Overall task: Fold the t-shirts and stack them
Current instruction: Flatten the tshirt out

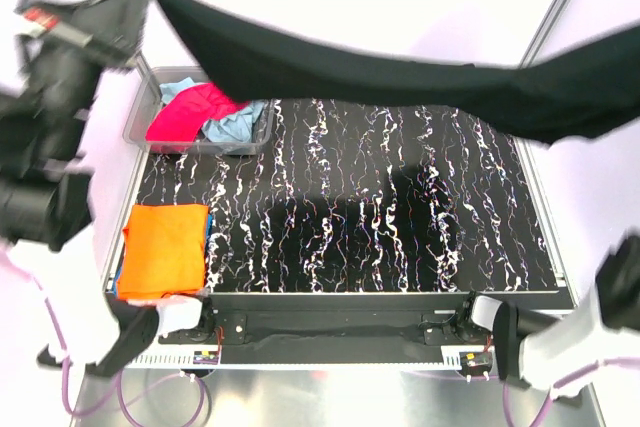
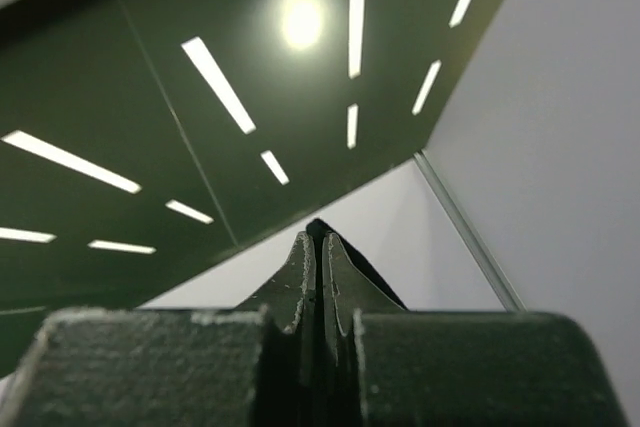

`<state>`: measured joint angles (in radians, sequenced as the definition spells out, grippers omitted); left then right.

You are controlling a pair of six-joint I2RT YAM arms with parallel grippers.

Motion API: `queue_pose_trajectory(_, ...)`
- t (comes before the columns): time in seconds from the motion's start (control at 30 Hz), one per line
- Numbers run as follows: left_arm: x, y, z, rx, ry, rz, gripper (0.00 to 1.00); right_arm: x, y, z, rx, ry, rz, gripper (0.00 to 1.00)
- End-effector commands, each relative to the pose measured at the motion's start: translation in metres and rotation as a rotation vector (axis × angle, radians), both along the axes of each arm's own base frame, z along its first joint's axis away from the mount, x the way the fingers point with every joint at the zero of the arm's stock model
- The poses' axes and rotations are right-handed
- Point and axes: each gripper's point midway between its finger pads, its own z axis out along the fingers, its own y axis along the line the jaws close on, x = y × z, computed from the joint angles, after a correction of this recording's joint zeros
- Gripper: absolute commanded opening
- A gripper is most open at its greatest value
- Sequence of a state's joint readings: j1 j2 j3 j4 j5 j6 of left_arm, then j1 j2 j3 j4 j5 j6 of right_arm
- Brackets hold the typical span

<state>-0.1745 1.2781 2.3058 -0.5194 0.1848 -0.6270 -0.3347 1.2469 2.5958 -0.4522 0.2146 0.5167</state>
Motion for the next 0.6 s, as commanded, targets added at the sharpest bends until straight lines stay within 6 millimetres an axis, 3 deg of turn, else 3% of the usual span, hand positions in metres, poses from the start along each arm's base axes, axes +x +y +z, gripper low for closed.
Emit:
queue_pose_trajectory(0.0, -0.035, 0.011, 0.02, -0.01, -0.103, 0.034, 0.0, -0.039, 0.017, 0.014, -0.032, -0.102, 0.026, 0.0)
queue_pose_trajectory(0.07, -0.054, 0.014, 0.024, -0.013, -0.129, 0.034, 0.0, -0.057, 0.024, 0.015, -0.031, -0.127, 0.041, 0.0)
queue_pose_trajectory(0.17, -0.068, 0.017, 0.027, -0.017, -0.147, 0.036, 0.0, -0.072, 0.03, 0.015, -0.034, -0.149, 0.055, 0.0)
queue_pose_trajectory(0.3, -0.074, 0.022, 0.029, -0.023, -0.159, 0.061, 0.0, -0.064, 0.028, 0.012, -0.023, -0.133, 0.063, 0.0)
queue_pose_trajectory(0.4, -0.062, 0.025, 0.026, -0.014, -0.139, 0.089, 0.0, -0.03, 0.018, 0.005, 0.0, -0.07, 0.076, 0.0)
queue_pose_trajectory(0.43, -0.051, 0.024, 0.021, -0.008, -0.116, 0.097, 0.0, -0.018, 0.015, 0.002, 0.007, -0.047, 0.081, 0.0)
queue_pose_trajectory(0.57, 0.007, 0.023, -0.012, 0.046, 0.0, 0.165, 0.0, 0.066, -0.009, -0.029, 0.048, 0.124, 0.093, 0.0)
